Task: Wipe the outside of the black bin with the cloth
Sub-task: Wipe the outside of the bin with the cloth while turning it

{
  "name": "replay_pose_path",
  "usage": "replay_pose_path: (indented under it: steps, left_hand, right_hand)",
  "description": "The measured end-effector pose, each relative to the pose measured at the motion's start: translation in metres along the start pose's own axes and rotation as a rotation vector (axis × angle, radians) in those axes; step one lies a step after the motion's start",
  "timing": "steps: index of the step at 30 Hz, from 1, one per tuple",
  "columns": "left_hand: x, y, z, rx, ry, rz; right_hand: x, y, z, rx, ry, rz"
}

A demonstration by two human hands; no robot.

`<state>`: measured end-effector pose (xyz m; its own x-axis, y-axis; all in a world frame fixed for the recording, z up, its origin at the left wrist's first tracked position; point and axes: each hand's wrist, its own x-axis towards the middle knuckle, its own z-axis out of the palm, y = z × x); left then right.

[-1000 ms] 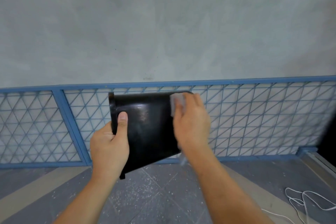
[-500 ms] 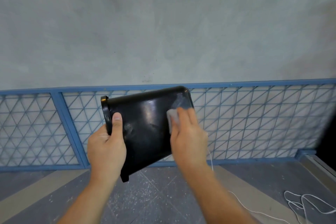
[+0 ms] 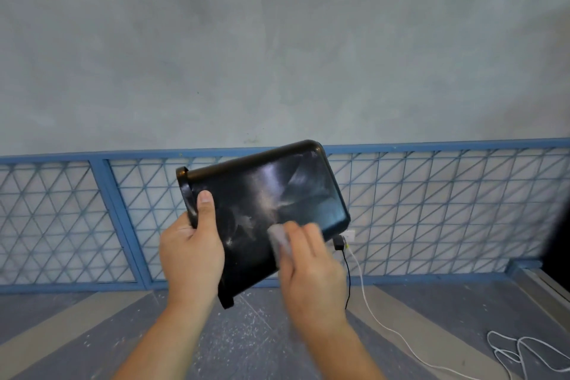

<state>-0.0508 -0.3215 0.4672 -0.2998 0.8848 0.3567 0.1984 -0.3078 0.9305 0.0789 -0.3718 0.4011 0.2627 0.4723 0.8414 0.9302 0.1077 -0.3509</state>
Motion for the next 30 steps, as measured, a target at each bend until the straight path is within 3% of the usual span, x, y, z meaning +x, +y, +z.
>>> replay_pose_path:
  steps: [4, 9, 11, 16, 20, 23, 25, 28, 30]
  left_hand:
    - [0.013, -0.001, -0.013, -0.051, 0.031, -0.067]
    - [0.011, 0.007, -0.001, -0.038, 0.016, -0.062]
    - [0.013, 0.006, -0.002, -0.031, 0.018, -0.077]
    - [0.022, 0.002, -0.015, -0.080, -0.017, -0.103]
    - [0.014, 0.010, -0.003, -0.054, 0.017, -0.040]
    - [0.009, 0.010, 0.001, -0.017, 0.022, 0.000]
    - [0.011, 0.005, -0.005, -0.022, 0.000, -0.016]
    - [0.017, -0.005, -0.018, -0.045, -0.006, -0.054]
    - [0.018, -0.006, -0.018, -0.053, -0.018, -0.069]
  right_hand:
    - [0.021, 0.038, -0.014, 0.010, 0.156, 0.236]
    - [-0.014, -0.031, 0.009, 0.044, -0.079, -0.126]
    - [-0.013, -0.032, 0.008, 0.076, -0.077, -0.148]
    - [0.018, 0.009, -0.009, 0.092, 0.097, 0.172]
    - [-0.003, -0.037, 0.005, 0.101, -0.073, -0.105]
    - [-0.006, -0.047, 0.006, 0.164, -0.102, -0.176]
    - [0.011, -0.022, -0.002, 0.130, -0.045, -0.058]
    - [0.041, 0.030, -0.017, 0.058, 0.073, 0.269]
    - [0.048, 0.038, -0.017, 0.026, 0.122, 0.307]
